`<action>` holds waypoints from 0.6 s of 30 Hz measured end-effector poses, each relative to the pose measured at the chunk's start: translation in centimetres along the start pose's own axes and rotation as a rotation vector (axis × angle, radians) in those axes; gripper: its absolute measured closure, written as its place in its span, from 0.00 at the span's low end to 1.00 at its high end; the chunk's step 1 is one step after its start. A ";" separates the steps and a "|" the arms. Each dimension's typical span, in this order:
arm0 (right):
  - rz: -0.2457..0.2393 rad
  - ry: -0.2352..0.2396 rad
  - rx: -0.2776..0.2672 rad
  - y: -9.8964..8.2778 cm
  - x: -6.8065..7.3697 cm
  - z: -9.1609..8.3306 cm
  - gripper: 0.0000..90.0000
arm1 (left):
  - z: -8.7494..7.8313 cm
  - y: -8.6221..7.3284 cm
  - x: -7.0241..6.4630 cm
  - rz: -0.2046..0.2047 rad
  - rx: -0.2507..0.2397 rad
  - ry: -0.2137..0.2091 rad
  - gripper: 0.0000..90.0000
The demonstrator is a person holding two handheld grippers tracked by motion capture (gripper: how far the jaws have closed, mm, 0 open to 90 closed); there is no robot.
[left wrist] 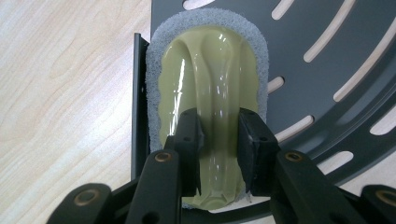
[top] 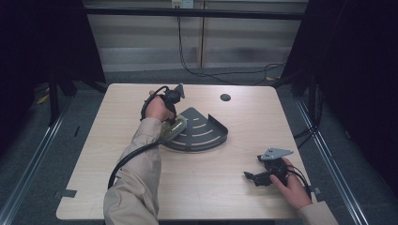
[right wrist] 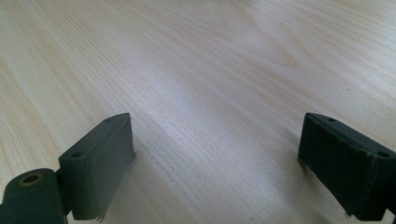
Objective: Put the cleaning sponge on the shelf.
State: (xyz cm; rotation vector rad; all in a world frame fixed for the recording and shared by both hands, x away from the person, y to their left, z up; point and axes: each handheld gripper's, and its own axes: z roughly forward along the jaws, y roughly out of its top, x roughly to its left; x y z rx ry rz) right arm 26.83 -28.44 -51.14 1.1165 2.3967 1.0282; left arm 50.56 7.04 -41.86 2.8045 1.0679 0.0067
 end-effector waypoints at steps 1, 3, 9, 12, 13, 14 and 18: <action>0.000 0.001 0.000 0.0 0.0 0.0 0.11 | 0.1 0.0 0.0 -0.003 -0.002 0.001 0.79; -0.002 0.001 -0.002 0.0 0.0 0.0 0.11 | 0.1 0.0 0.0 0.000 -0.003 0.001 0.79; 0.001 0.002 0.000 0.0 0.0 0.0 0.11 | 0.4 -0.1 0.1 -0.015 -0.015 0.010 0.78; 0.002 0.004 0.000 0.0 0.0 0.0 0.11 | 0.4 -0.2 0.2 -0.021 -0.019 0.011 0.78; 0.003 0.001 0.000 0.0 0.0 0.0 0.11 | 0.4 -0.2 0.2 -0.021 -0.019 0.005 0.78; 0.003 0.002 0.000 0.0 0.0 0.0 0.11 | 0.4 -0.2 0.2 -0.022 -0.020 0.006 0.78; -0.002 0.003 -0.002 0.0 0.0 0.0 0.11 | 0.4 -0.2 0.2 -0.026 -0.024 0.008 0.78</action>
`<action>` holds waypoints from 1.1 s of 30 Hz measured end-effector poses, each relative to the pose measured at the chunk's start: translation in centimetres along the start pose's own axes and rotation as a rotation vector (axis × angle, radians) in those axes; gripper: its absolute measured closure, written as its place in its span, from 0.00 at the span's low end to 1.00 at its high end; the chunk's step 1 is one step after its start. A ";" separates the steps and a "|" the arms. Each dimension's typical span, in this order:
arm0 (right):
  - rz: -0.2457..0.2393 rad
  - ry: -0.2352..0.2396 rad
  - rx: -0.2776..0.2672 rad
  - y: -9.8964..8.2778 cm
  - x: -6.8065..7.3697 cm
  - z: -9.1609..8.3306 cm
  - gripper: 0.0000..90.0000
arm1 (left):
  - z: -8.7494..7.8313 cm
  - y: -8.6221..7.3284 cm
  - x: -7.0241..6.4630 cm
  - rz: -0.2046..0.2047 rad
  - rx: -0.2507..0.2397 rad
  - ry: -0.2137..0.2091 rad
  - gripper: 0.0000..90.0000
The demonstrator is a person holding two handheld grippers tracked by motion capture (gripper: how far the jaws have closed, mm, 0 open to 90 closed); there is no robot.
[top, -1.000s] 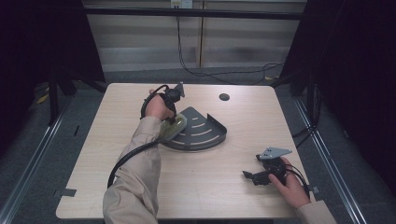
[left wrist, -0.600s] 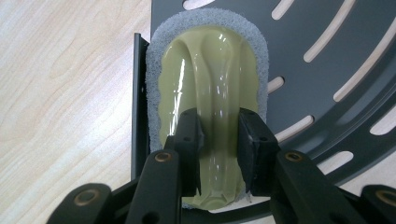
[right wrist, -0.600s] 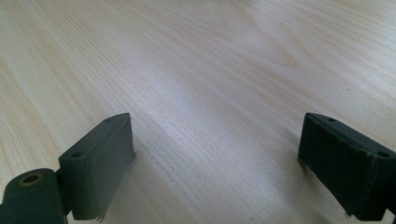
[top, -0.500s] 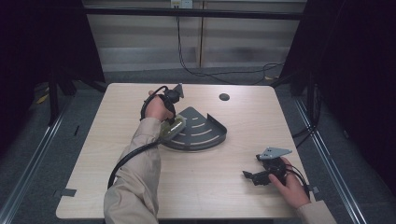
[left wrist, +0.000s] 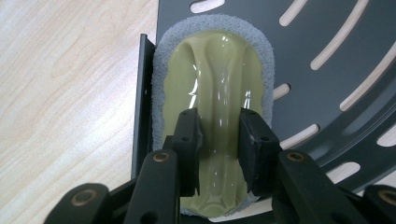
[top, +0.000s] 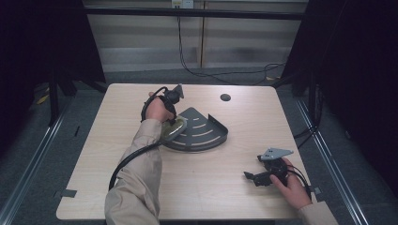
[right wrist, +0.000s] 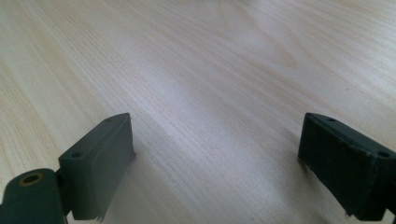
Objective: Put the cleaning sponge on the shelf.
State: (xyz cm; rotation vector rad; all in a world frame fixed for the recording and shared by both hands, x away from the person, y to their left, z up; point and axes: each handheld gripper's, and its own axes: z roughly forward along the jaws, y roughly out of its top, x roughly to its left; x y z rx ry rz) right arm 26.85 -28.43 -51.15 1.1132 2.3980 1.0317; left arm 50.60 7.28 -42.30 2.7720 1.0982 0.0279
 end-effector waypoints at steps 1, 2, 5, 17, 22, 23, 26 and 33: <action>0.000 0.000 0.000 0.0 0.0 0.0 0.11 | 0.0 0.0 0.0 -0.005 -0.004 0.002 0.77; 0.002 -0.002 0.002 0.0 0.0 0.0 0.11 | 0.1 0.0 0.0 -0.006 -0.007 0.002 0.77; 0.000 0.000 -0.001 0.0 0.0 0.0 0.11 | 0.2 0.0 0.1 -0.014 -0.006 -0.002 0.76; 0.000 0.000 0.000 0.0 0.0 0.0 0.11 | 0.8 -0.1 0.1 -0.055 -0.028 0.003 0.69; 0.002 -0.003 0.002 0.0 0.0 0.0 0.11 | 0.7 -0.2 0.1 -0.057 -0.037 0.013 0.64; 0.001 0.000 0.000 0.0 0.0 0.0 0.11 | 0.7 -0.3 0.1 -0.060 -0.038 0.014 0.63; 0.000 0.000 -0.002 0.0 0.0 0.0 0.11 | 0.6 -0.3 0.1 -0.072 -0.049 0.014 0.59; 0.002 -0.001 -0.001 0.0 0.0 0.0 0.11 | 0.4 -0.5 -0.1 -0.087 -0.057 0.020 0.49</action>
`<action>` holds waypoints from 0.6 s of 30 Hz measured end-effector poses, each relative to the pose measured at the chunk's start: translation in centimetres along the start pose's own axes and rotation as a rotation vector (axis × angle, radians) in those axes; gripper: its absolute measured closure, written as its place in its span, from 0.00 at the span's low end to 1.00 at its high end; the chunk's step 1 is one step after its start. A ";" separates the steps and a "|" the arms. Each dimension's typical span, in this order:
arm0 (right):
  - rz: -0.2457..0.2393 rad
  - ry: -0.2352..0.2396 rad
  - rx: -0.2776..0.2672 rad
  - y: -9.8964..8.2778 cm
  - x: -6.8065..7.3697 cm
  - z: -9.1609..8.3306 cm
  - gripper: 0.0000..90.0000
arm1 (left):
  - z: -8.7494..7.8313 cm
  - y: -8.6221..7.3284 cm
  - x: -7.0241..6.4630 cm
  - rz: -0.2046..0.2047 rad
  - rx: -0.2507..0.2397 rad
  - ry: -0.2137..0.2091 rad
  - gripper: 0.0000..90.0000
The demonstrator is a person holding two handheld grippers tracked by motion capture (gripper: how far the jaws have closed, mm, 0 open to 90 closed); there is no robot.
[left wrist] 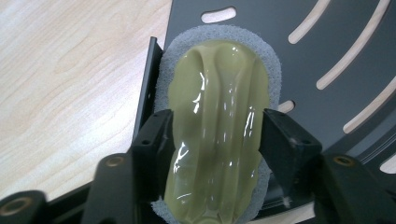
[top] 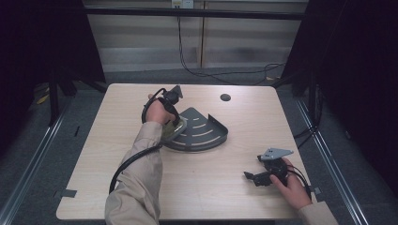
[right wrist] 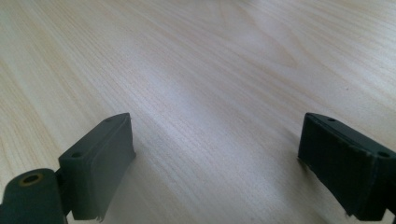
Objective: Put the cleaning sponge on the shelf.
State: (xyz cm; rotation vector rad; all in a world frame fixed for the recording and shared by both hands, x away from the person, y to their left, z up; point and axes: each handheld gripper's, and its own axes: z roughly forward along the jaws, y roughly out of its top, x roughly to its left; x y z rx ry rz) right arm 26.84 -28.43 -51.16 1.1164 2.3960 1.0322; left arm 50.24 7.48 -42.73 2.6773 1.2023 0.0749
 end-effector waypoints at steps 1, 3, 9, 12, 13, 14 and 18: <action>0.000 -0.001 0.000 0.0 0.0 0.0 0.11 | -0.1 0.0 0.0 -0.007 -0.002 -0.002 0.47; 0.000 -0.001 0.001 0.0 0.0 0.0 0.11 | -0.2 -0.2 0.0 -0.013 -0.012 0.000 0.44; 0.000 -0.001 0.000 0.0 0.0 0.0 0.11 | -0.7 -0.6 0.1 -0.030 -0.023 0.006 0.34; -0.001 0.001 -0.001 0.0 0.0 0.0 0.11 | -0.9 -0.8 0.1 -0.032 -0.033 0.001 0.31; -0.001 0.001 -0.001 0.0 0.0 0.0 0.11 | -1.0 -0.8 0.1 -0.032 -0.033 0.006 0.30; -0.001 0.001 -0.001 0.0 0.0 0.0 0.11 | -1.1 -0.9 0.1 -0.033 -0.038 0.000 0.29; -0.001 0.001 -0.001 0.0 0.0 0.0 0.11 | -1.4 -1.2 0.2 -0.037 -0.045 -0.003 0.27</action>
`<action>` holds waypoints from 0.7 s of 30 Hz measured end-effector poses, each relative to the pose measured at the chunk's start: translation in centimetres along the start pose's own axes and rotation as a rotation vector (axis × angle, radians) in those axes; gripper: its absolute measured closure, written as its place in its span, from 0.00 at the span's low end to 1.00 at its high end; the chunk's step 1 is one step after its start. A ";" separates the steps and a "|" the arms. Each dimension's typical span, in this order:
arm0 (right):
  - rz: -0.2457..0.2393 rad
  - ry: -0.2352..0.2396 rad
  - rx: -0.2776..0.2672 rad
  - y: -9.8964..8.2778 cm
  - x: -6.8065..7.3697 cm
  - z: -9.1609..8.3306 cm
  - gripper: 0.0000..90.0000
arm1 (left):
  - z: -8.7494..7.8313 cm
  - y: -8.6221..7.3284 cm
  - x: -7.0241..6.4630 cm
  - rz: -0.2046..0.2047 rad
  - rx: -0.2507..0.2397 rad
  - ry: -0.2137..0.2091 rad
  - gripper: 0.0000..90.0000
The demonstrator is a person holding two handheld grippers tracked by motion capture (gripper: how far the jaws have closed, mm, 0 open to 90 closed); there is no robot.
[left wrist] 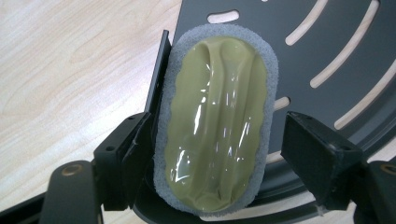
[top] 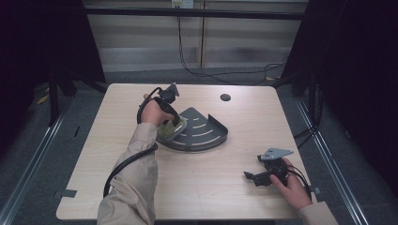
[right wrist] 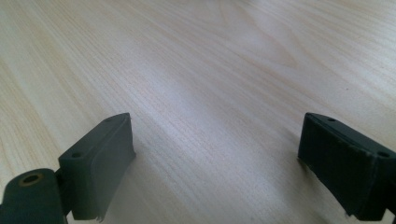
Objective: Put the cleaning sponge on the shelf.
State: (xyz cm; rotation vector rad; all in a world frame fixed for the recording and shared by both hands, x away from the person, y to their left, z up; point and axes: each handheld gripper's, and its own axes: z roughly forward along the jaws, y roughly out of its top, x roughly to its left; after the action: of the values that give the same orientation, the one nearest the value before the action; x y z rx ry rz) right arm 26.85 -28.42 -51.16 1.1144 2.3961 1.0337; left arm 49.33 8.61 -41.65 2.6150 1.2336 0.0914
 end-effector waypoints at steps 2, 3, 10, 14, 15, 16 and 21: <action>0.000 0.000 0.000 0.0 0.0 0.0 0.11 | -0.2 -0.2 0.0 -0.002 0.000 -0.001 0.27; -0.002 -0.001 0.000 0.0 0.0 0.0 0.11 | -0.2 -0.4 0.1 -0.008 0.000 -0.008 0.26; -0.001 0.000 0.000 0.0 0.0 0.0 0.11 | -1.1 -1.2 0.4 -0.015 -0.007 -0.012 0.26; -0.001 0.000 0.000 0.0 0.0 0.0 0.11 | -1.7 -1.7 0.6 -0.022 -0.013 -0.011 0.25; -0.001 0.000 0.000 0.0 0.0 0.0 0.11 | -1.8 -1.8 0.7 -0.022 -0.011 -0.012 0.25; 0.000 0.000 0.000 0.0 0.0 0.0 0.11 | -1.9 -1.9 0.7 -0.017 -0.014 -0.015 0.25; -0.002 -0.002 0.000 0.0 0.0 0.0 0.11 | -2.5 -2.8 0.9 -0.025 -0.010 -0.014 0.25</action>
State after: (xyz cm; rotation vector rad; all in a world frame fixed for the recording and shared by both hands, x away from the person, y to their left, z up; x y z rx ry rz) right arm 26.85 -28.43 -51.16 1.1127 2.3954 1.0316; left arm 47.38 11.46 -39.95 2.5866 1.2573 0.0749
